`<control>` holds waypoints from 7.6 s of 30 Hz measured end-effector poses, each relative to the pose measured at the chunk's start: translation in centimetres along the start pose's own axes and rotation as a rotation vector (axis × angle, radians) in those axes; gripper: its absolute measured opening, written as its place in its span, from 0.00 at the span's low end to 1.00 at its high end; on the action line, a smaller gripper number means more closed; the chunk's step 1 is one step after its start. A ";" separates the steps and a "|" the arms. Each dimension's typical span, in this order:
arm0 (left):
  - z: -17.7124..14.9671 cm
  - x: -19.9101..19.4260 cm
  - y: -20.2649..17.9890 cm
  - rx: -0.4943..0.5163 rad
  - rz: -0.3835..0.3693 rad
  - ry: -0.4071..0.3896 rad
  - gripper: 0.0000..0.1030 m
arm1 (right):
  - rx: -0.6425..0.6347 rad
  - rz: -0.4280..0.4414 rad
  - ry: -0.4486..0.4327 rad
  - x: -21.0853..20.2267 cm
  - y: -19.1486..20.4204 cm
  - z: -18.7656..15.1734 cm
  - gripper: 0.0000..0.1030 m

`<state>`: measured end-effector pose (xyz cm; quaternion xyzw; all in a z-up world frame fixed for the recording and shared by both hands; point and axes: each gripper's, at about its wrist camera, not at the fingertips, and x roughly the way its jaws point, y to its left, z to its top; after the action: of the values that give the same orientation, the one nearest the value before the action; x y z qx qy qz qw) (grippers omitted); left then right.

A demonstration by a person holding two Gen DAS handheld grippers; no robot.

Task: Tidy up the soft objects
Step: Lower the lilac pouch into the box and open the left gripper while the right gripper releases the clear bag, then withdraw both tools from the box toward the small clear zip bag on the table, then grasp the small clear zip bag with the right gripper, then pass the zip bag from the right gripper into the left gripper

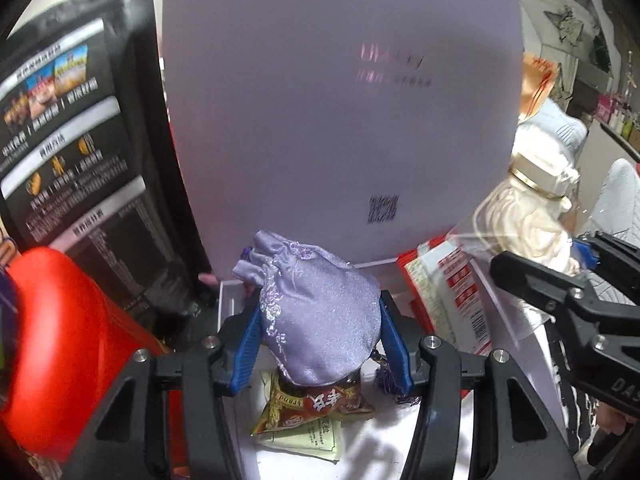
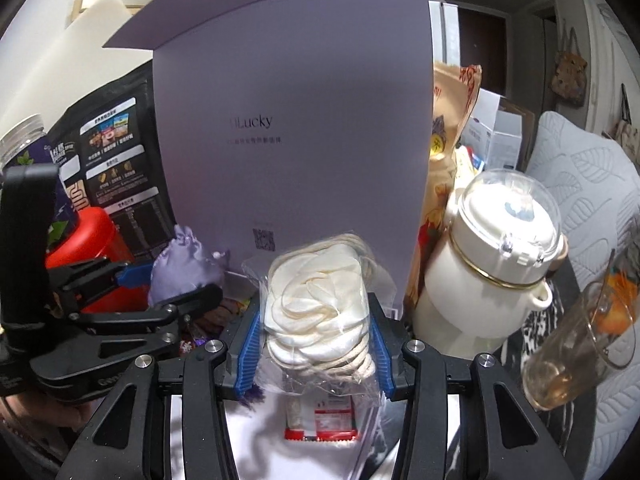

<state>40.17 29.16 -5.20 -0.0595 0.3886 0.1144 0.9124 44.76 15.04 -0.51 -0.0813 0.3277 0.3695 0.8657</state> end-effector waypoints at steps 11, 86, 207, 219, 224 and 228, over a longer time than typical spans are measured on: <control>-0.3 2.7 0.6 -0.031 0.071 0.109 0.52 | 0.010 0.010 0.049 2.0 0.2 -0.4 0.45; -0.4 -25.8 -4.1 -0.018 0.068 -0.321 0.99 | -0.012 -0.101 -0.253 -21.0 4.0 1.8 0.90; -14.1 -5.9 -22.8 0.424 -0.566 0.180 0.76 | 0.070 0.033 0.220 -14.8 -10.8 -22.0 0.57; -14.3 -5.8 -22.4 0.394 -0.625 0.190 0.46 | 0.037 0.072 0.205 -13.4 -11.4 -21.4 0.57; -14.9 -6.9 -21.9 0.398 -0.661 0.218 0.42 | 0.001 0.056 0.208 -14.3 -10.5 -21.9 0.57; -15.7 -8.5 -21.3 0.403 -0.663 0.219 0.42 | -0.034 0.074 0.195 -15.2 -9.3 -22.4 0.57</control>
<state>28.92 4.10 -9.51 -0.0134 0.4581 -0.2715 0.8463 32.04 -9.15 -9.21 -0.1193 0.4069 0.3972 0.8139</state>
